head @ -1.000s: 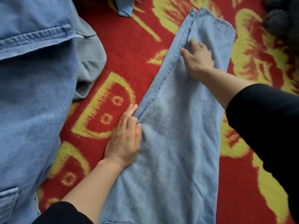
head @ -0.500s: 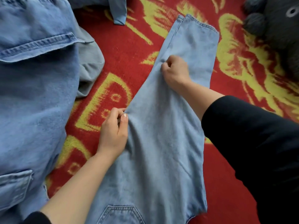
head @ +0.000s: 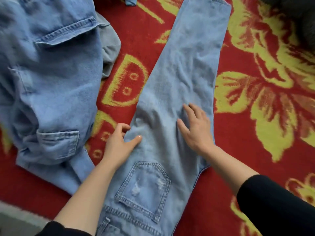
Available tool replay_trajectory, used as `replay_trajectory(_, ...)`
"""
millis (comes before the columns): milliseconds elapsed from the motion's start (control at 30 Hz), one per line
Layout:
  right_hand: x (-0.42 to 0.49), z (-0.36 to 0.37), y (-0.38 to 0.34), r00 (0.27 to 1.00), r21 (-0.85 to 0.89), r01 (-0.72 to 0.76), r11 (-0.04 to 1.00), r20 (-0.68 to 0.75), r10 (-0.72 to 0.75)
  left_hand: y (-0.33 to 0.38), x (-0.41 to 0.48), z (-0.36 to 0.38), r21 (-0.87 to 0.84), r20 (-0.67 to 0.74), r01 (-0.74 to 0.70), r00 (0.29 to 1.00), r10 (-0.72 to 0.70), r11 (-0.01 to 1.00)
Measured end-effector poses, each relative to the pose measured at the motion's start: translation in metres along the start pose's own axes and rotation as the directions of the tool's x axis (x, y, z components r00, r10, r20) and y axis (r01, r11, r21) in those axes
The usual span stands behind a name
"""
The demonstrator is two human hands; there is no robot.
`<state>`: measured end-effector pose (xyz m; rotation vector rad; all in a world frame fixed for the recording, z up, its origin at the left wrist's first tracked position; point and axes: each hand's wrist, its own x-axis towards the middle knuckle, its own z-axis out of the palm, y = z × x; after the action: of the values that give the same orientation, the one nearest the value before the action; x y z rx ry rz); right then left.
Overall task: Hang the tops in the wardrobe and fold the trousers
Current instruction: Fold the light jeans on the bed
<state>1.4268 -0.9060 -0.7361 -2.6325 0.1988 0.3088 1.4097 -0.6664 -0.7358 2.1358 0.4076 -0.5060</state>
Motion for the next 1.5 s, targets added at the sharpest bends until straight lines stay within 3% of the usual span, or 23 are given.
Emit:
replay_trajectory(167,-0.107,0.013,-0.005,0.992,-0.012,-0.126,0.992,-0.011,0.126,-0.033,-0.056,-0.015,0.265,0.044,0.053,0.997,-0.067,0.963)
replay_trajectory(333,-0.172,0.029,-0.027,0.911,0.159,-0.372,0.915,-0.125,0.392,-0.058,-0.105,-0.037,0.122,-0.089,0.122,0.99,-0.112,0.985)
replay_trajectory(433,-0.195,0.038,-0.043,0.757,0.405,-0.567,0.718,-0.088,0.647,-0.064,-0.115,-0.041,0.031,-0.051,0.156,0.987,-0.154,0.987)
replay_trajectory(500,-0.207,0.047,-0.053,0.646,0.517,-0.685,0.513,0.105,0.756,-0.064,-0.121,-0.045,-0.003,0.039,0.197,0.98,-0.196,0.98)
replay_trajectory(567,-0.222,0.058,-0.059,0.639,0.443,-0.751,0.49,0.301,0.708,-0.067,-0.129,-0.049,0.043,0.121,0.191,0.973,-0.195,0.981)
replay_trajectory(633,-0.237,0.063,-0.059,0.678,0.433,-0.729,0.53,0.355,0.643,-0.068,-0.142,-0.051,0.129,0.205,0.135,0.966,-0.16,0.982)
replay_trajectory(733,-0.252,0.05,-0.053,0.765,0.52,-0.632,0.575,0.301,0.569,-0.064,-0.162,-0.053,0.173,0.313,0.067,0.942,-0.119,0.983)
replay_trajectory(900,-0.276,0.001,-0.042,0.904,0.581,-0.402,0.708,0.128,0.408,-0.037,-0.2,-0.053,0.067,0.293,-0.089,0.954,0.066,0.994)
replay_trajectory(1000,-0.292,-0.024,-0.025,0.95,0.569,-0.312,0.761,0.157,0.272,-0.03,-0.223,-0.049,0.053,0.352,-0.113,0.932,0.087,0.992)
replay_trajectory(1100,-0.319,-0.042,-0.004,0.91,0.506,-0.401,0.763,0.316,0.269,-0.031,-0.253,-0.043,0.063,0.404,0.02,0.914,-0.044,0.998)
replay_trajectory(1167,-0.344,-0.052,0.007,0.84,0.478,-0.509,0.716,0.456,0.292,-0.032,-0.283,-0.037,0.131,0.492,0.102,0.857,-0.154,0.986)
replay_trajectory(1267,-0.375,-0.063,0.02,0.651,0.399,-0.719,0.569,0.672,0.353,-0.028,-0.319,-0.025,0.287,0.636,0.188,0.696,-0.334,0.939)
replay_trajectory(1300,-0.383,-0.067,0.022,0.584,0.37,-0.777,0.509,0.724,0.366,-0.027,-0.325,-0.024,0.327,0.647,0.174,0.676,-0.354,0.929)
replay_trajectory(1367,-0.388,-0.074,0.027,0.52,0.359,-0.831,0.425,0.773,0.363,-0.025,-0.327,-0.024,0.311,0.63,0.175,0.698,-0.341,0.934)
replay_trajectory(1433,-0.384,-0.081,0.03,0.535,0.434,-0.84,0.328,0.764,0.361,-0.018,-0.32,-0.026,0.171,0.591,0.258,0.745,-0.309,0.951)
replay_trajectory(1500,-0.371,-0.093,0.029,0.568,0.546,-0.821,0.165,0.753,0.333,-0.009,-0.306,-0.03,-0.014,0.542,0.345,0.791,-0.283,0.939)
